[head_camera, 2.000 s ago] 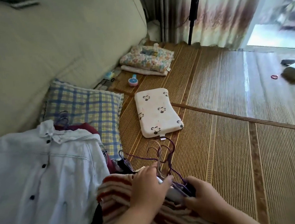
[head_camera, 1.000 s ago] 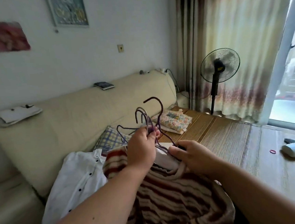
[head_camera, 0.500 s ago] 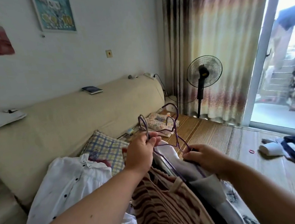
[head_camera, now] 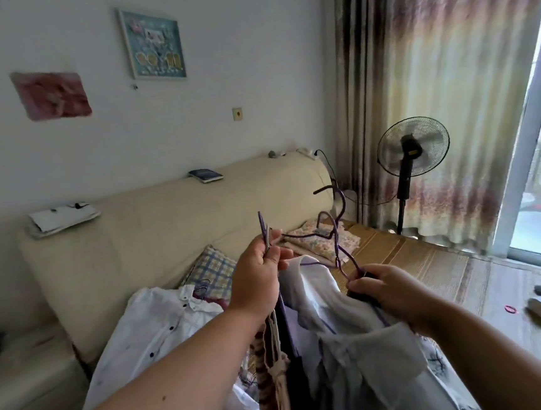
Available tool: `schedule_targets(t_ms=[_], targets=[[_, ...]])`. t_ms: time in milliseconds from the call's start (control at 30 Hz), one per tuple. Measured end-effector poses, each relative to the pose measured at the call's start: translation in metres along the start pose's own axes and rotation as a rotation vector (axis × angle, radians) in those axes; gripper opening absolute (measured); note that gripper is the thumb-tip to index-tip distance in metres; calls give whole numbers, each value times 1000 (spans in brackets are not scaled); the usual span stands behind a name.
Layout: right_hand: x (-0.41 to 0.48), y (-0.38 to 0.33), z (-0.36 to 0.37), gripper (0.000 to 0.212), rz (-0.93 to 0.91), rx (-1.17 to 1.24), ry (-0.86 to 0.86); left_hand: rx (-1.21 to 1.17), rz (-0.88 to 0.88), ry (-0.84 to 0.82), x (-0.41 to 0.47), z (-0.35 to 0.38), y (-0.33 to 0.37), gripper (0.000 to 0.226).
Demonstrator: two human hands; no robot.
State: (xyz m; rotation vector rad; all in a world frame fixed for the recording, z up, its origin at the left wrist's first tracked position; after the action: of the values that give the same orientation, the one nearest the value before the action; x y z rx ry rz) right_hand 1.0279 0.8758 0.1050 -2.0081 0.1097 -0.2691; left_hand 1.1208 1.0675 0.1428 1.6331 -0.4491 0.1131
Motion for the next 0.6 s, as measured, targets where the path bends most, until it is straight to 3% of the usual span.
schedule_targets(t_ms=[200,300,467,600], targets=[[15,-8,26,11,-43,10,-70,-141,-62,186,-16,-48,-2,25],[22,-19,43,12,-60,39,-138,-88,-76,237,-20,-77,0,25],[29,-67,83,16,-180,27,-259,-55,-118,305,-30,-128,15,20],[23,-119,124,17,-279,51,-357,-163,-87,313,-43,-160,48,22]])
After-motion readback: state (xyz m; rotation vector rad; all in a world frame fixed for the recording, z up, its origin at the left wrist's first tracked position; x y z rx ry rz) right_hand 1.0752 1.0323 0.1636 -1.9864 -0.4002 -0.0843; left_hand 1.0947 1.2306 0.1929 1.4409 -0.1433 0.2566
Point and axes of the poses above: each hand's wrist, its own x-axis towards the middle knuckle, its own z-axis out of the palm, y = z × x, the point moved 6 cm from there along x, towards the middle knuckle, and after that the axes turned 8 degrees about -z, right-handed, at the moved point
